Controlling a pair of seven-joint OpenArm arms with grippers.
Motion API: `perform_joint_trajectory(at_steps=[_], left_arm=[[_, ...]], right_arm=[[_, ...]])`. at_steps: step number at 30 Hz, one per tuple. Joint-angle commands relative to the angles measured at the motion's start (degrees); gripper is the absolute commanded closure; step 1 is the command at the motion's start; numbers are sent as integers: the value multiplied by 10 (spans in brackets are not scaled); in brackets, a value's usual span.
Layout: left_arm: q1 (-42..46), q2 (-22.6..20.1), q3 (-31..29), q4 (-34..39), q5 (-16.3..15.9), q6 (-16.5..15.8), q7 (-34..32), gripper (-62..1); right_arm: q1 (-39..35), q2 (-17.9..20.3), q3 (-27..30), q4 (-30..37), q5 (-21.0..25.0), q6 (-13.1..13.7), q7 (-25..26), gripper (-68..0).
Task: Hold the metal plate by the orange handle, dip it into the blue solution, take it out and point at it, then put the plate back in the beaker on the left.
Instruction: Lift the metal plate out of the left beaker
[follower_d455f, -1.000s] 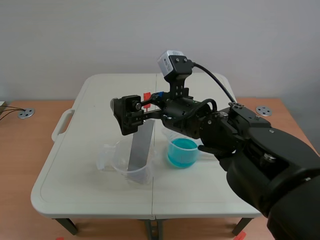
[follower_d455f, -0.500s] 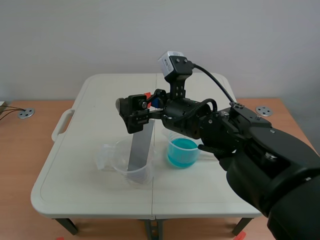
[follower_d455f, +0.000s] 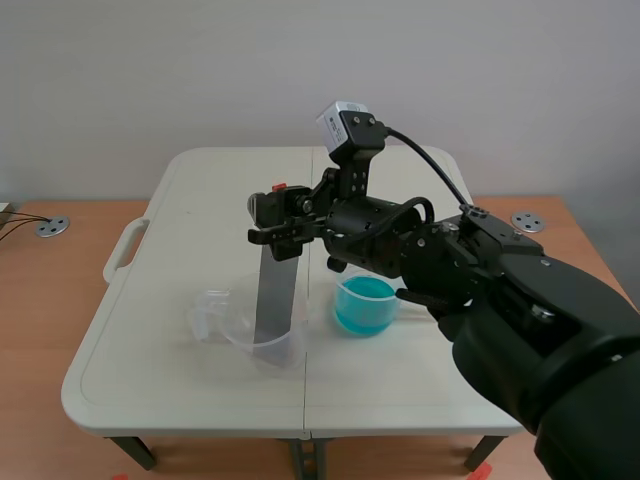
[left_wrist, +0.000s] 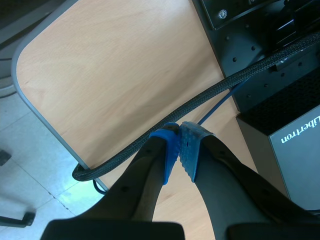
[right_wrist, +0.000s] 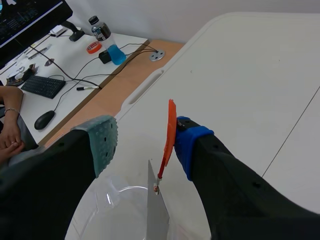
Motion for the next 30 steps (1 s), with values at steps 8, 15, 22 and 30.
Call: perform_joint_trajectory(at_steps=[8,15,22,30], left_arm=[[3,0,-2,9,-1,-3,-4,-15],[3,0,-2,9,-1,-3,-4,-15],[3,0,-2,9,-14,-2,-5,-15],[3,0,-2,9,-14,-3,-6,-15]], right_arm=[[13,-2,0,5,8,5,8,-88],[13,-2,0,5,8,5,15,-11],[13,-2,0,5,8,50,17,-11],[5,-1,0,19,-30,64,23,-11]])
